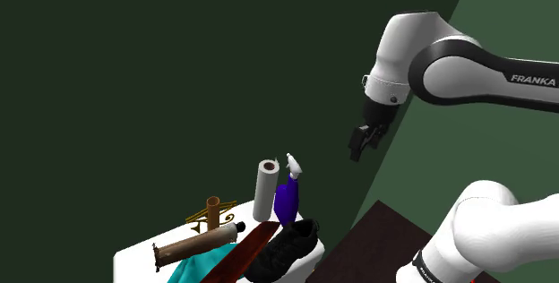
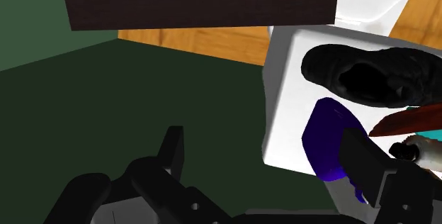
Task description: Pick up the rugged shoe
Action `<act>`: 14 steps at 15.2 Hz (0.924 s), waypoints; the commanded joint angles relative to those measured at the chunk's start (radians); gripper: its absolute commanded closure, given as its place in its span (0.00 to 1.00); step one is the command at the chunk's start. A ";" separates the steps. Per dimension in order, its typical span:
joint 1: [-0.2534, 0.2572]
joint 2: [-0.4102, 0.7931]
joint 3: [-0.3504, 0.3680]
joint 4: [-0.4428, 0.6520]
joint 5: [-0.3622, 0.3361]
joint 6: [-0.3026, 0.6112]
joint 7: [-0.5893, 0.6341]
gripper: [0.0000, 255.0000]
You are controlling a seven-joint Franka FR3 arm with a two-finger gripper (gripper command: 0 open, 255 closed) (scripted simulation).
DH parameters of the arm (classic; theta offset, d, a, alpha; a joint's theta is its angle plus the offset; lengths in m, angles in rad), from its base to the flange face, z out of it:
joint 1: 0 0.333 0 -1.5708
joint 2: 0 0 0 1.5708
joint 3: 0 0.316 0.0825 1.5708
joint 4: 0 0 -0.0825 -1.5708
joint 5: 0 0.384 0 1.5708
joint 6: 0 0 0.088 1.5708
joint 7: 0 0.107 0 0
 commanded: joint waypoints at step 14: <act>0.039 0.224 0.442 -0.123 0.131 0.506 0.386 0.00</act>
